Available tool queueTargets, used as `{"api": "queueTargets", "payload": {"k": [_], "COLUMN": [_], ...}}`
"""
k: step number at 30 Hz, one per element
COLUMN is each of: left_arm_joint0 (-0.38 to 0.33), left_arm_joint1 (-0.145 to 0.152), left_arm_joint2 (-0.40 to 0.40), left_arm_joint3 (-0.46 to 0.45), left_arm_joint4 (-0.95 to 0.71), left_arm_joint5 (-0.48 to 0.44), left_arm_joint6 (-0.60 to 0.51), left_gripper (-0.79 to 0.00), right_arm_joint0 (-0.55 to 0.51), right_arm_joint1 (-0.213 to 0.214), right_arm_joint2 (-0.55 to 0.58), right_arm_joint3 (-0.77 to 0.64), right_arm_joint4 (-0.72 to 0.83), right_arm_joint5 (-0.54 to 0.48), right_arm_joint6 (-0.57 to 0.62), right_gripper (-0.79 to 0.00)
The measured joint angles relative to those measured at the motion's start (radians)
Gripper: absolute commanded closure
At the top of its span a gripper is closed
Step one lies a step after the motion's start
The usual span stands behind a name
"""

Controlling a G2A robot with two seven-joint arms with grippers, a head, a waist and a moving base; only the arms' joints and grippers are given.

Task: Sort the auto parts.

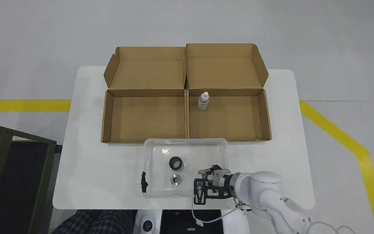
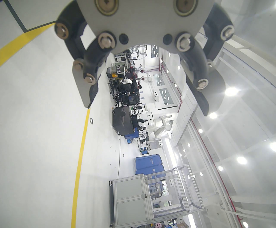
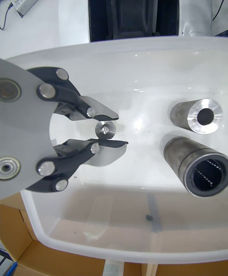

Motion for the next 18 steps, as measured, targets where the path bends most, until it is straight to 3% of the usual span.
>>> {"api": "queueTargets", "payload": {"k": [18], "left_arm_joint0": [0.0], "left_arm_joint1": [0.0], "left_arm_joint2": [0.0], "left_arm_joint3": [0.0], "left_arm_joint4": [0.0], "left_arm_joint5": [0.0], "left_arm_joint6": [0.0], "left_gripper": [-0.785], "right_arm_joint0": [0.003], "right_arm_joint1": [0.012], "right_arm_joint2": [0.118], "right_arm_joint3": [0.018], "right_arm_joint4": [0.229], "right_arm_joint5": [0.027], "right_arm_joint6": [-0.256], "right_gripper": [0.0]}}
